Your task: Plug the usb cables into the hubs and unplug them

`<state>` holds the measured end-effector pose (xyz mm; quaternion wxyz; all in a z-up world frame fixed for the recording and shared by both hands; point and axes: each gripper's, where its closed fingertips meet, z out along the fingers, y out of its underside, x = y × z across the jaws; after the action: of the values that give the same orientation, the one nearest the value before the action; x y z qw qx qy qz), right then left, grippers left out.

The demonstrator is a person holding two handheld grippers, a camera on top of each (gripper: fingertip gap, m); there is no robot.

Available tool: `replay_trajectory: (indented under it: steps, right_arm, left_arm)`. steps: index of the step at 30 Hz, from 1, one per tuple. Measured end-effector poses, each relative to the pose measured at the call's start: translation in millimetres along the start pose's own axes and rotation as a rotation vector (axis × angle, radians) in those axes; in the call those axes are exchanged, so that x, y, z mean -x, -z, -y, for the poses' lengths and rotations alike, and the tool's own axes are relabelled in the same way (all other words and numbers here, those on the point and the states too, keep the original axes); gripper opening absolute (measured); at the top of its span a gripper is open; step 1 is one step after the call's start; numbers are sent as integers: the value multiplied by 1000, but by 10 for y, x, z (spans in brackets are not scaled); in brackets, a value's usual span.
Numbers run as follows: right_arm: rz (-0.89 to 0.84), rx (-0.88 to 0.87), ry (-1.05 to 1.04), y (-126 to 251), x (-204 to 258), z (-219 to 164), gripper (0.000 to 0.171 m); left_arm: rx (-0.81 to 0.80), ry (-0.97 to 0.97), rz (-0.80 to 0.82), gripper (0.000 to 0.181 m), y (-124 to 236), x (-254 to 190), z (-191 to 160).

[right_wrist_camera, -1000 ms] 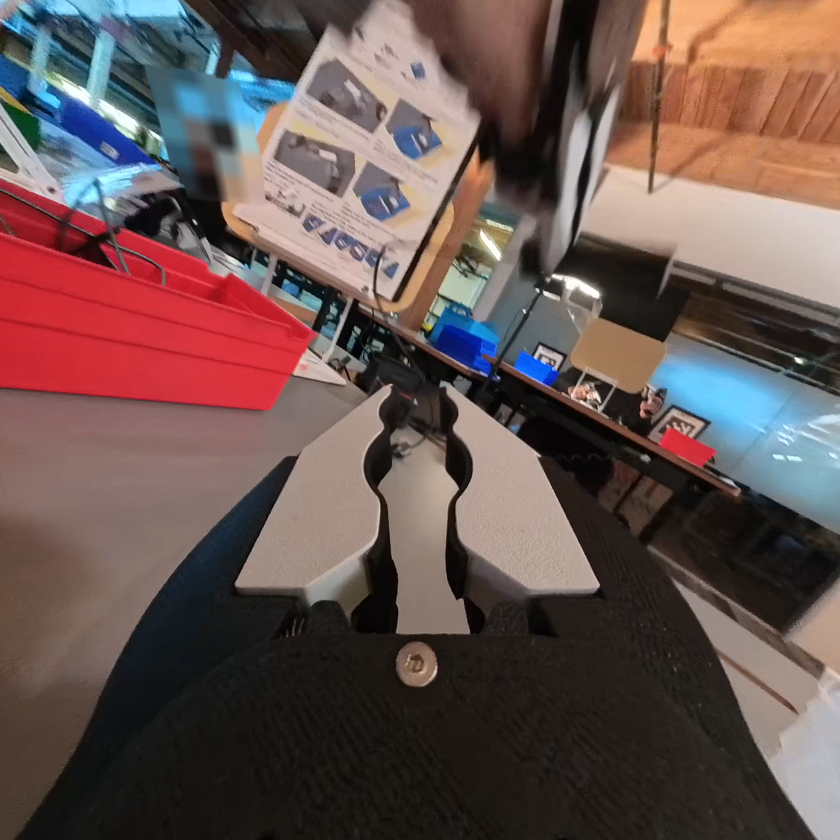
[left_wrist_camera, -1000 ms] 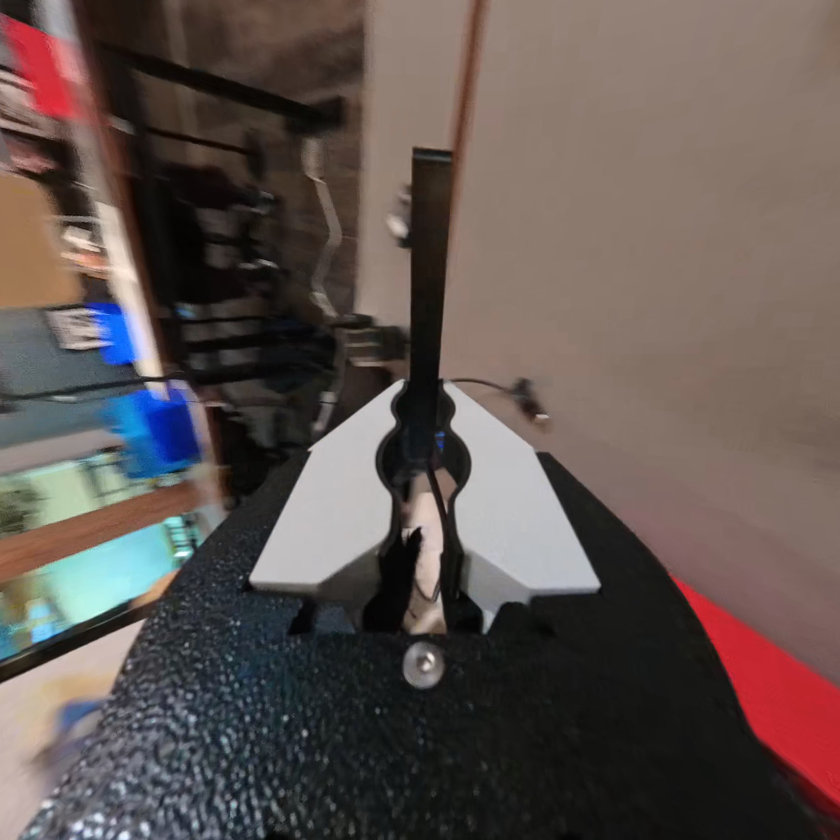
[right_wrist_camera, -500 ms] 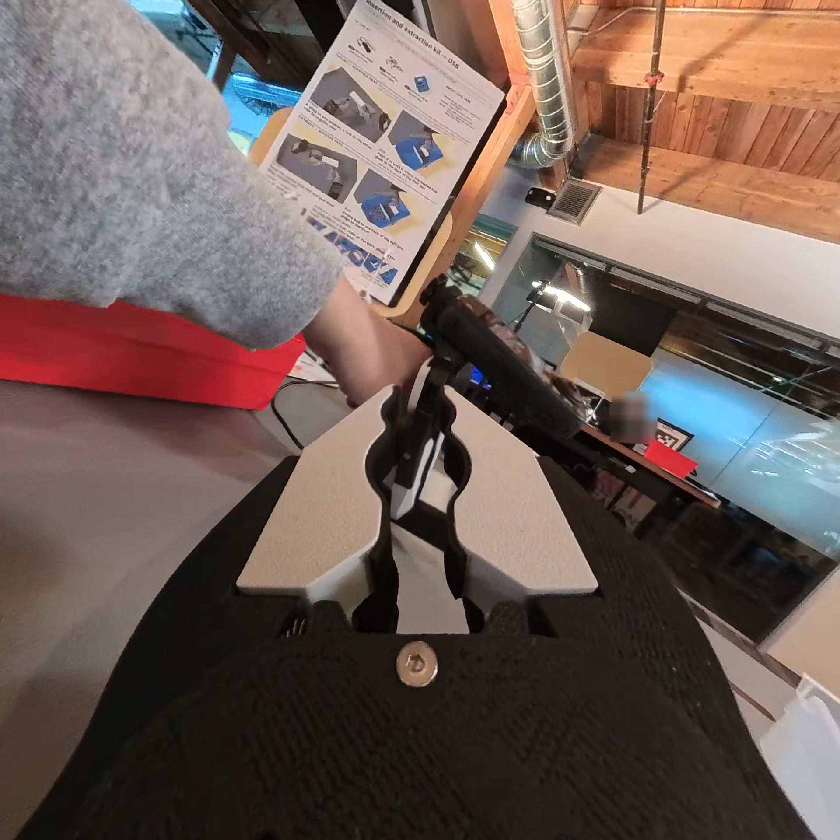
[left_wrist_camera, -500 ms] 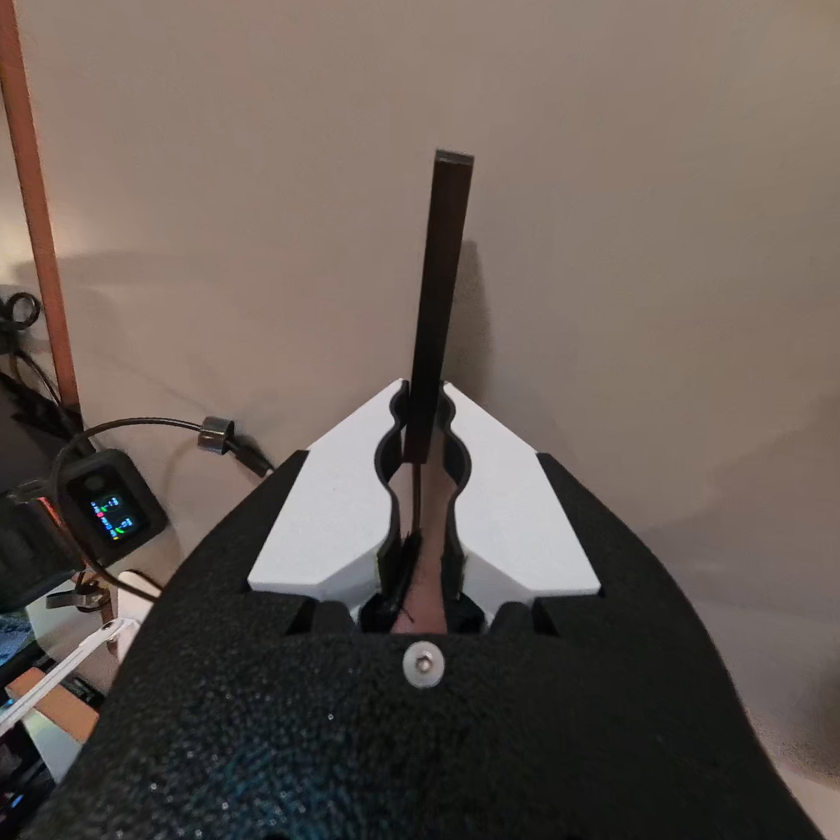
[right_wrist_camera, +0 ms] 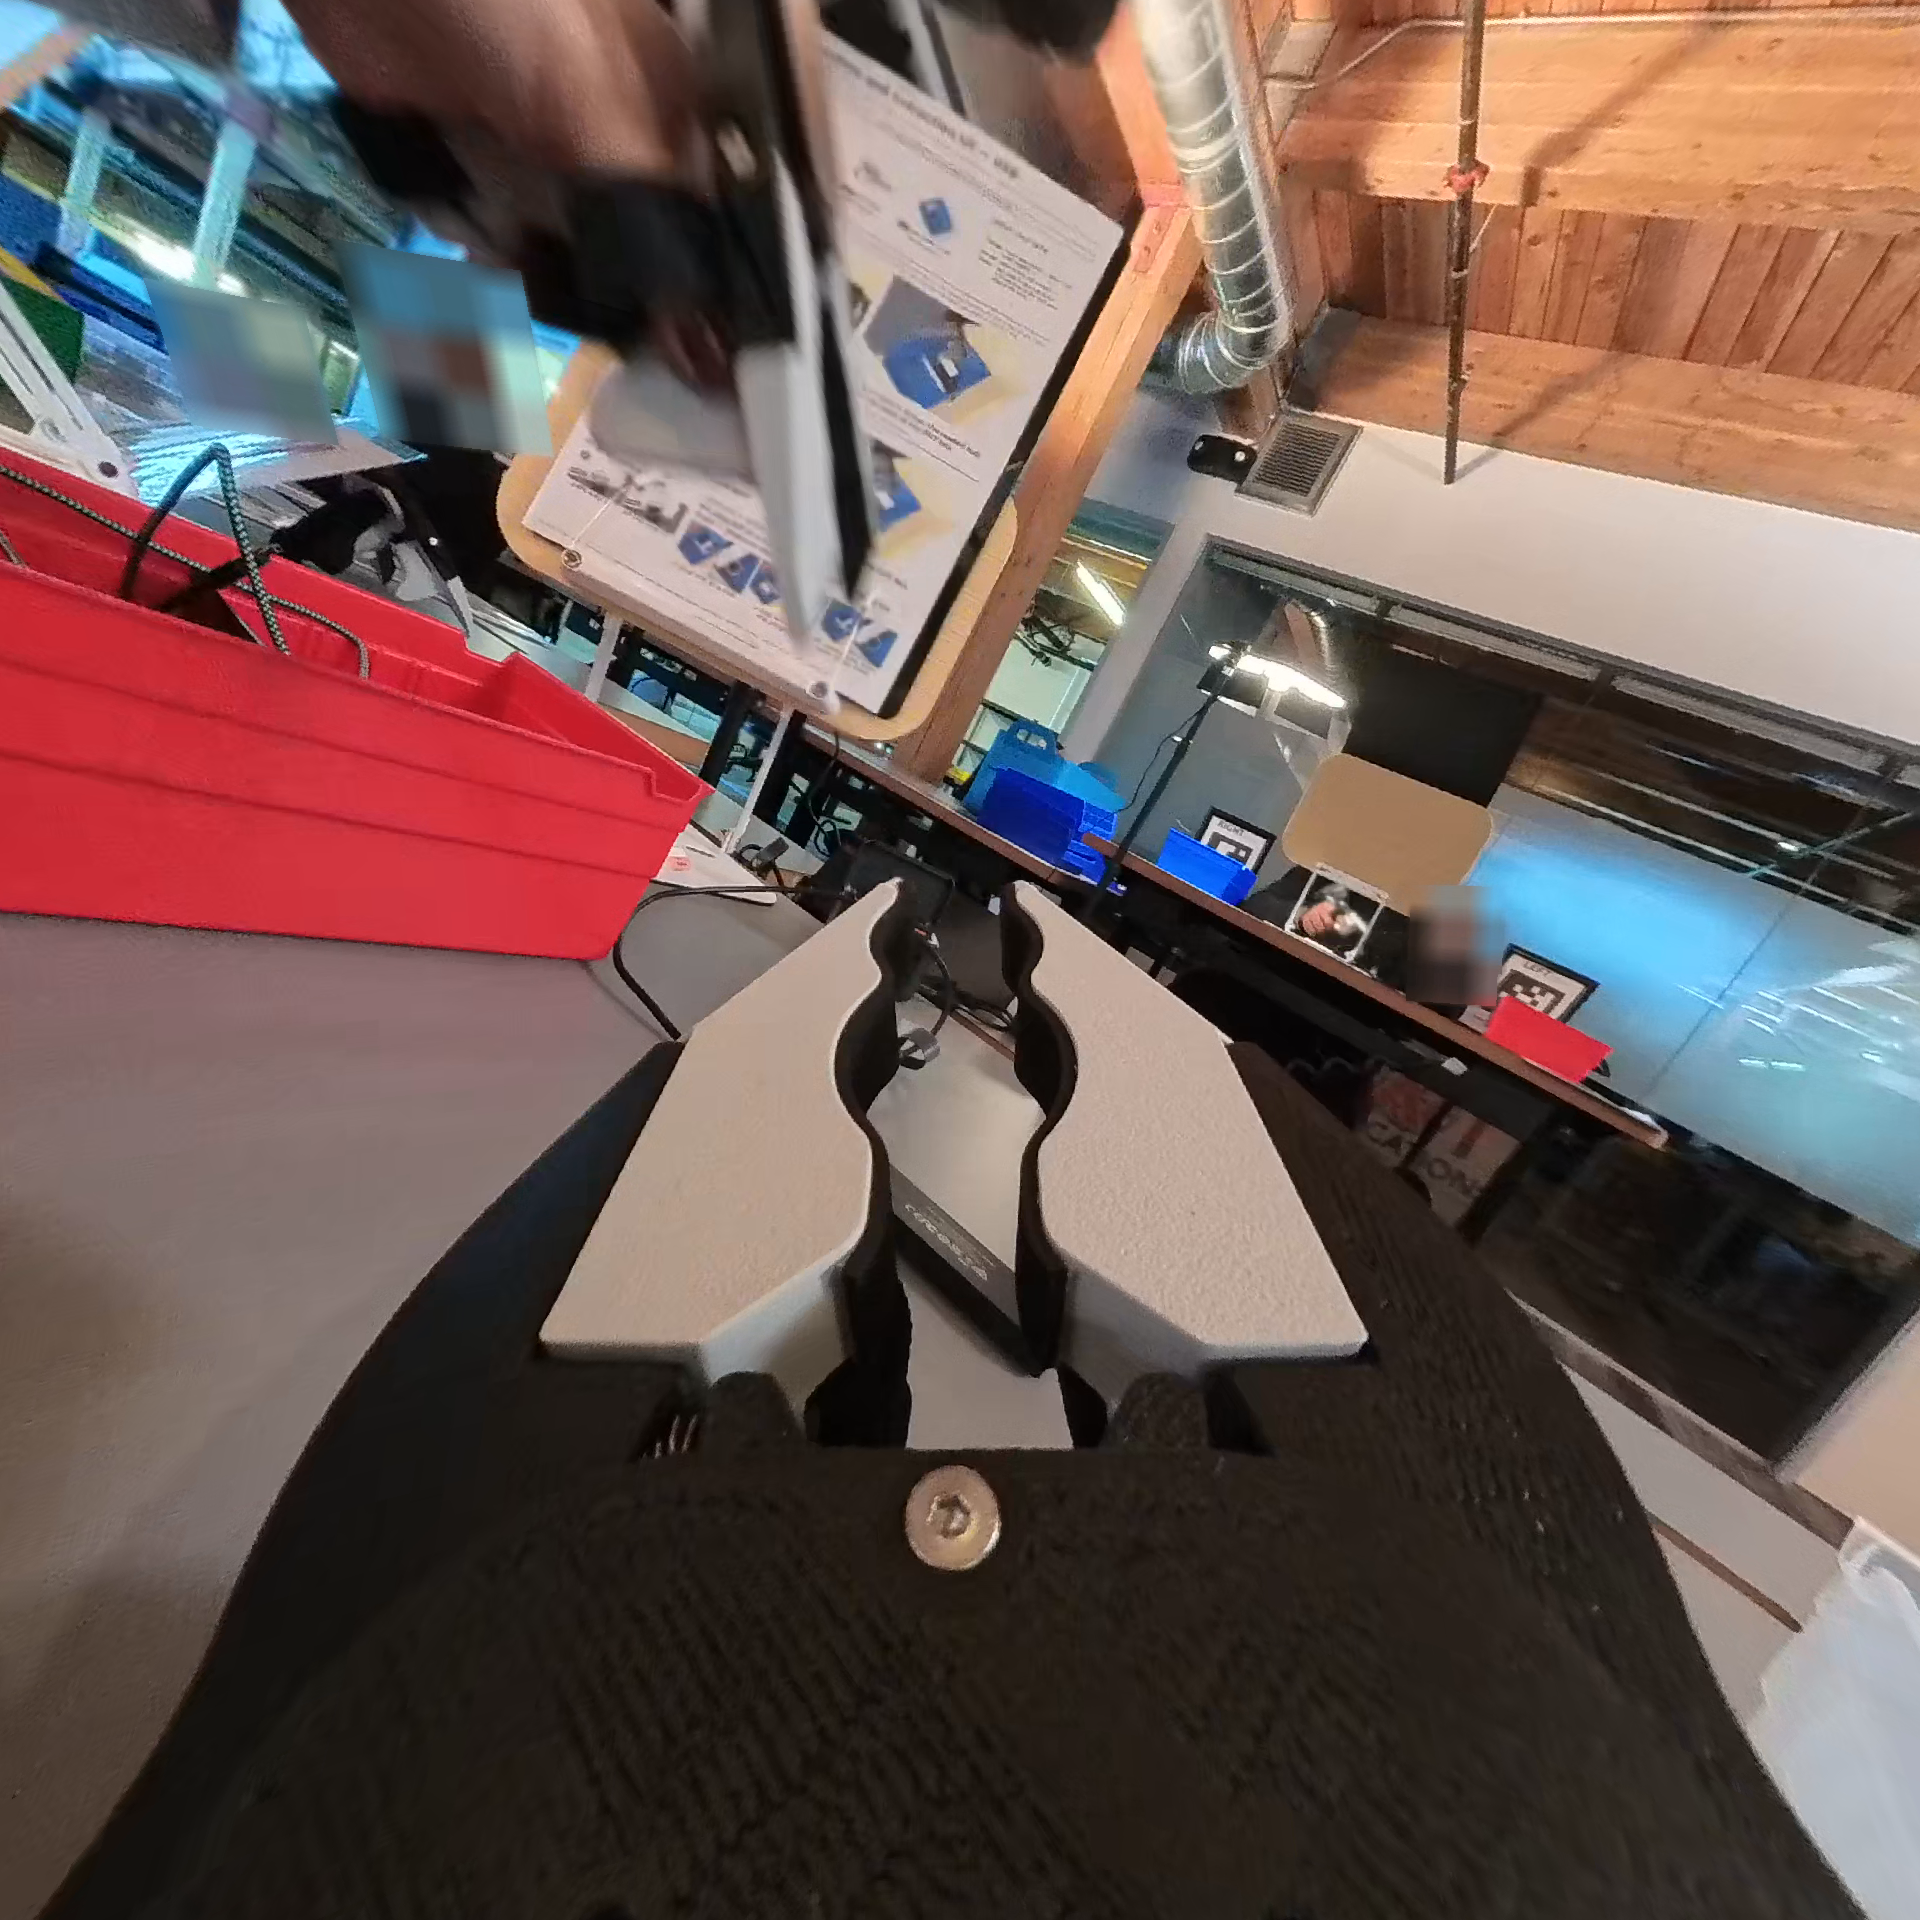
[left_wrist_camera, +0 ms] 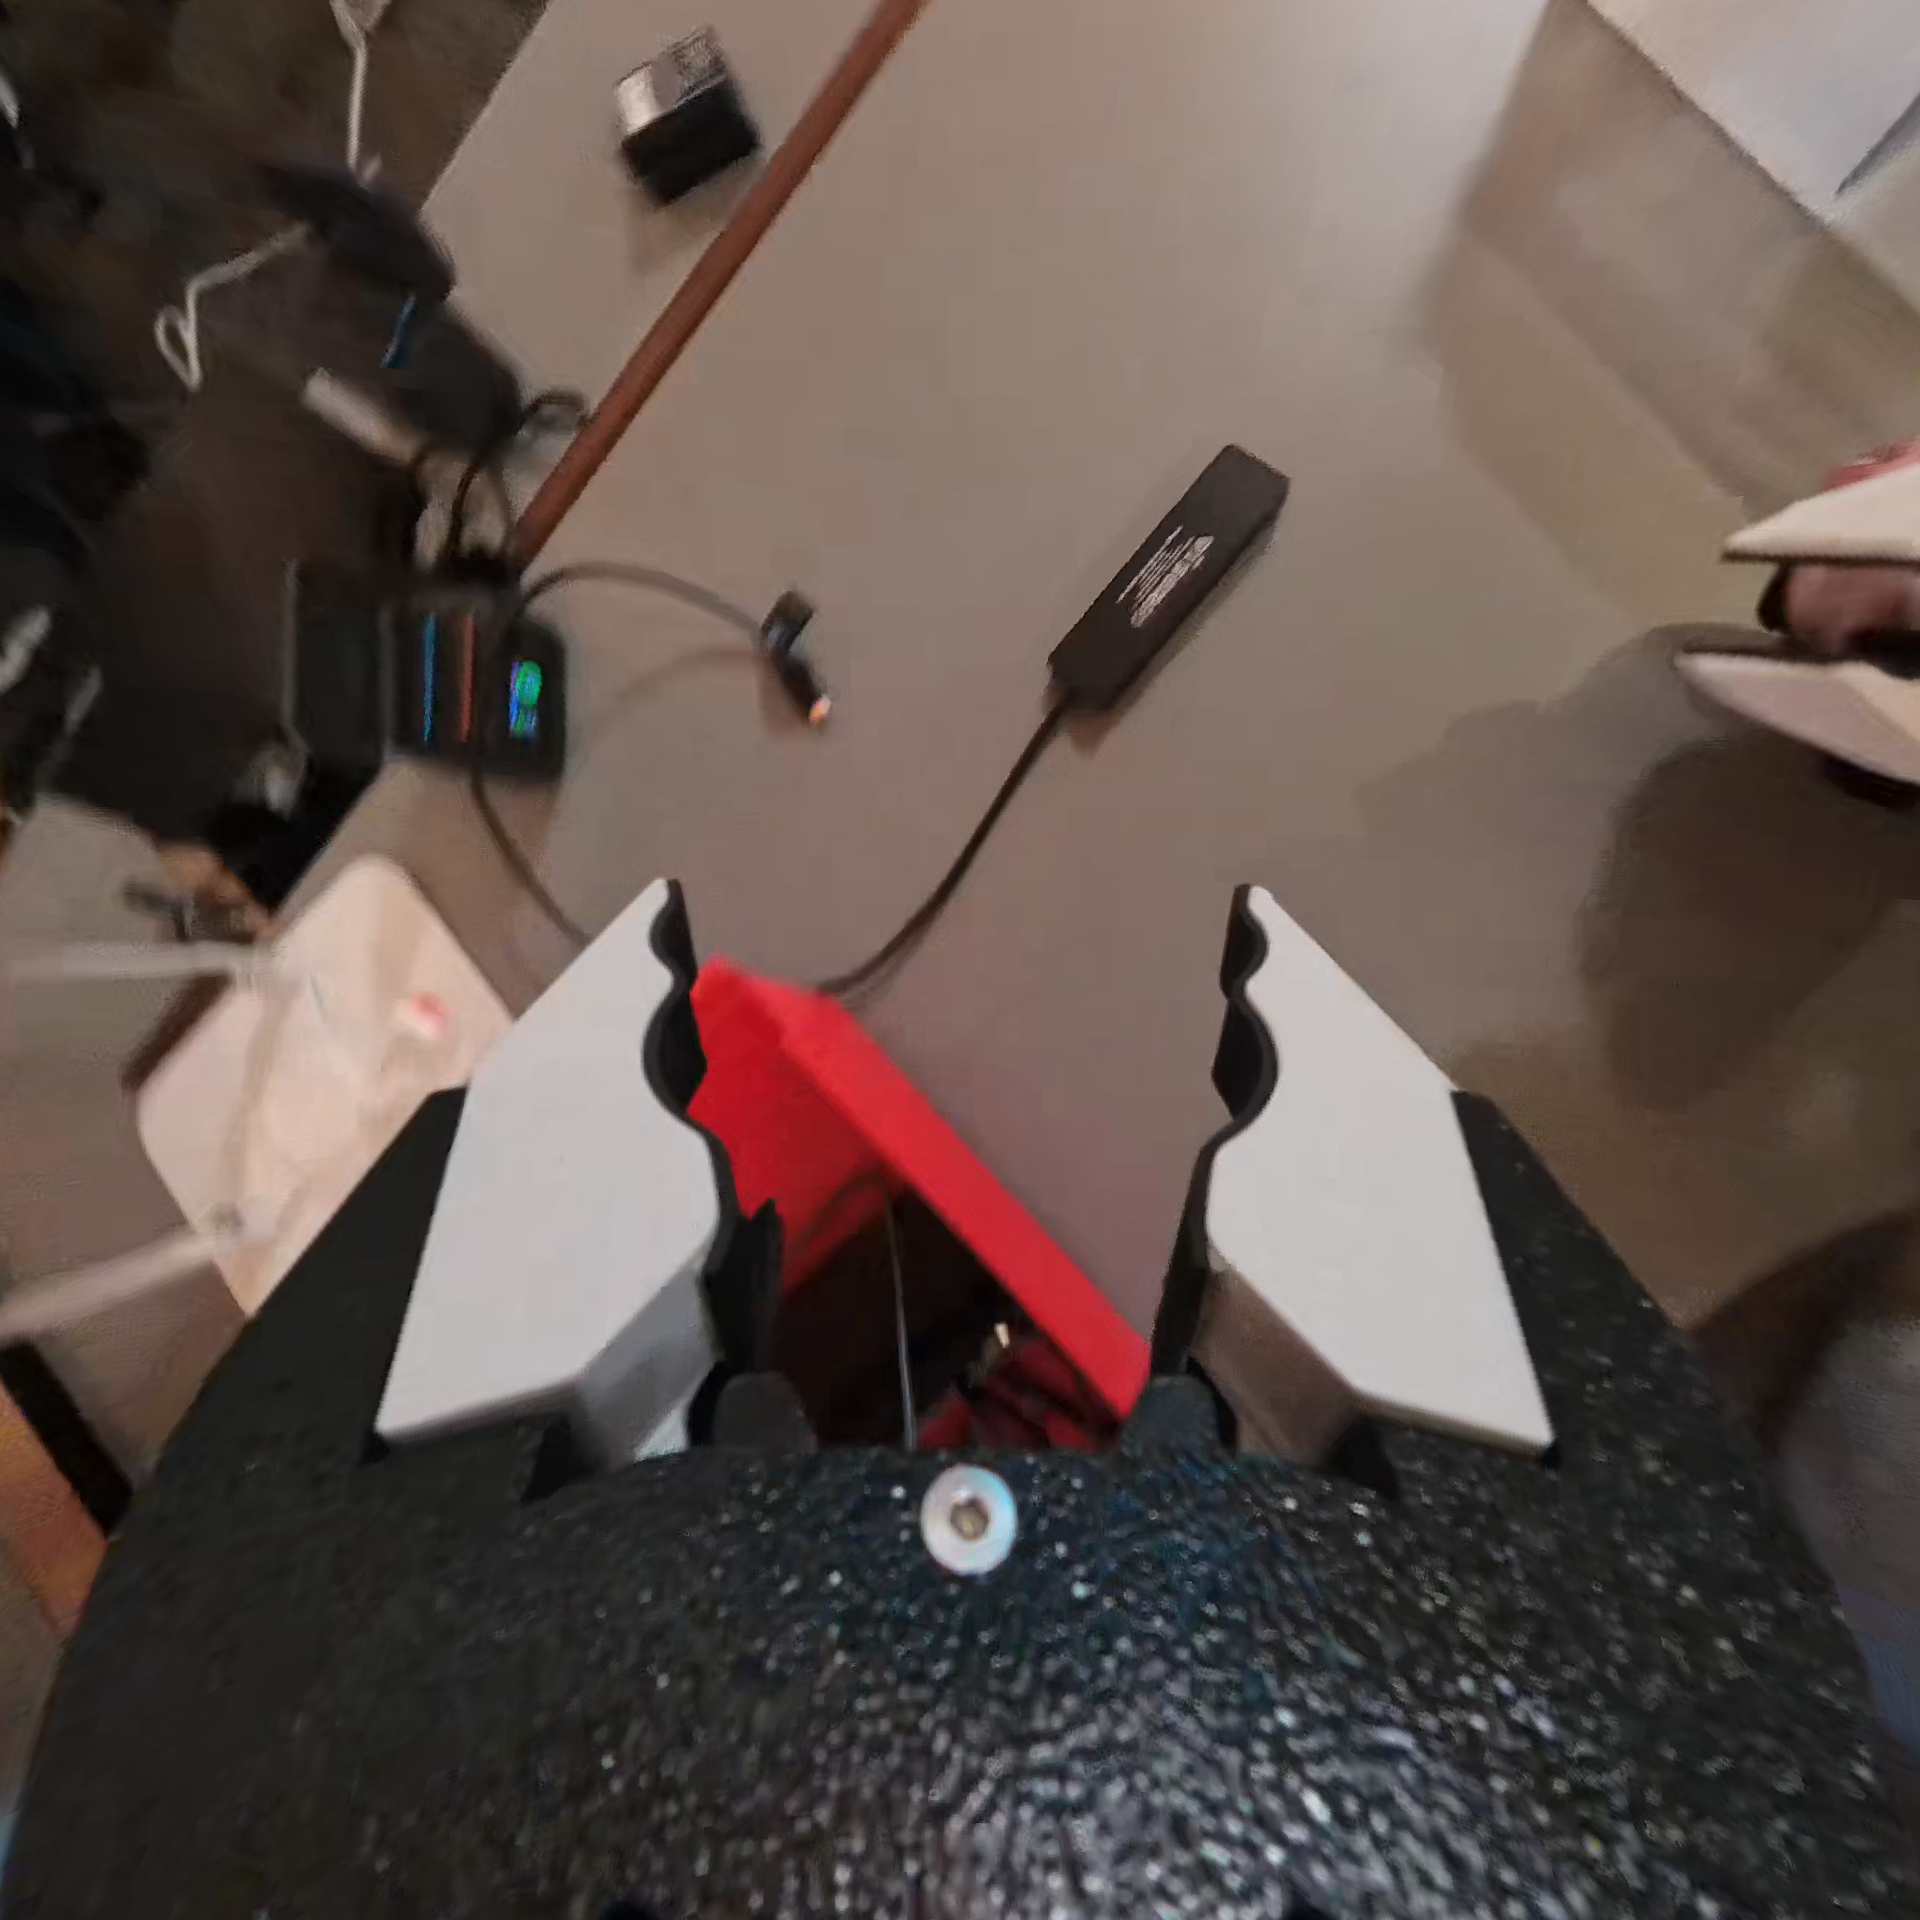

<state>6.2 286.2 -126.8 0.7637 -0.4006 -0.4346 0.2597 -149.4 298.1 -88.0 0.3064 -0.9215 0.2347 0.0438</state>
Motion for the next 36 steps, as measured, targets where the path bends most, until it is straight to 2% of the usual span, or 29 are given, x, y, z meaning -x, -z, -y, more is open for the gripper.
replay_trajectory:
  steps: [1,4,7,9,12,15,17,20,24,26,31,36]
  right_arm:
    - [2,0,0,-3,3,2,14]
    - [13,2,-1,-20,31,-2,14]
    - [30,6,6,-35,77,-6,14]
    - [38,11,16,-41,99,-16,14]
    - [44,26,15,-47,108,-47,14]
    - [50,33,11,-48,114,-61,14]
    - [53,38,14,-51,122,-69,14]
    - [61,43,16,-57,138,-81,14]
    - [64,48,12,-62,141,-92,14]
    - [67,50,11,-66,146,-97,14]
    - [78,52,15,-73,173,-100,14]
    - [81,54,10,-74,174,-106,14]
  left_arm:
    - [-2,66,0,99,195,92,-161]
    - [61,203,60,100,545,364,-812]
    - [178,276,86,98,641,403,-1527]
    - [202,258,122,96,666,413,-1845]
    - [261,255,223,81,717,507,-2262]
    - [306,330,206,72,648,476,-2568]
    - [310,311,180,67,570,456,-2667]
    - [266,20,40,62,440,221,-2649]
    - [325,-197,99,55,394,253,-2722]
    - [399,-210,148,55,404,356,-2808]
    - [506,-269,124,51,229,422,-3021]
    - [369,-317,-36,47,-30,224,-2895]
